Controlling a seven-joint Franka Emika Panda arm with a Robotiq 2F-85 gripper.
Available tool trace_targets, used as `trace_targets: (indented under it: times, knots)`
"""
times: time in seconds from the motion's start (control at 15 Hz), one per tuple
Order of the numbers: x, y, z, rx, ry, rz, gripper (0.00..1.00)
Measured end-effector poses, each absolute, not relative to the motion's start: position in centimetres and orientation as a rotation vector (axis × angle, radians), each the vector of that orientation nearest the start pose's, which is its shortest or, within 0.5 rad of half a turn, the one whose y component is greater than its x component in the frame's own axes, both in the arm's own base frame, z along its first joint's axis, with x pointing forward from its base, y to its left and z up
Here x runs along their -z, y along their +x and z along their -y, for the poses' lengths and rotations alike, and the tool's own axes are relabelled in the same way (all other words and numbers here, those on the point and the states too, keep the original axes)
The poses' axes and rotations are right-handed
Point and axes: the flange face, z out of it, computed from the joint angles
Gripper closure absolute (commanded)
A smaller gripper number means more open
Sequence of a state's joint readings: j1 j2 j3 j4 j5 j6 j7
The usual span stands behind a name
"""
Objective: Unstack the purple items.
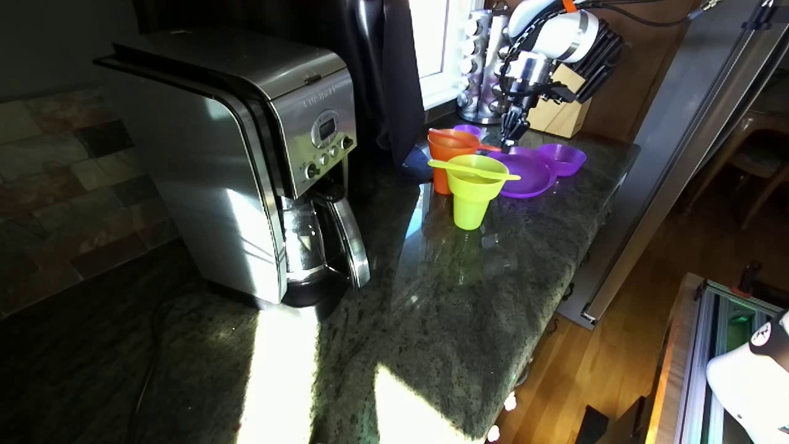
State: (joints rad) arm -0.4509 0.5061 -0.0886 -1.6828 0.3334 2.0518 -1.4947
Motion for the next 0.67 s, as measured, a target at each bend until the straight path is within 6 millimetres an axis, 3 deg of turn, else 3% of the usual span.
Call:
trace_targets:
  times: [0.13, 0.67]
  knots:
    - [-29.81, 57.91, 31.70, 0.189, -2.672, 1.123, 0.61]
    - [-29.96, 57.90, 31.69, 0.179, -2.675, 1.137, 0.02]
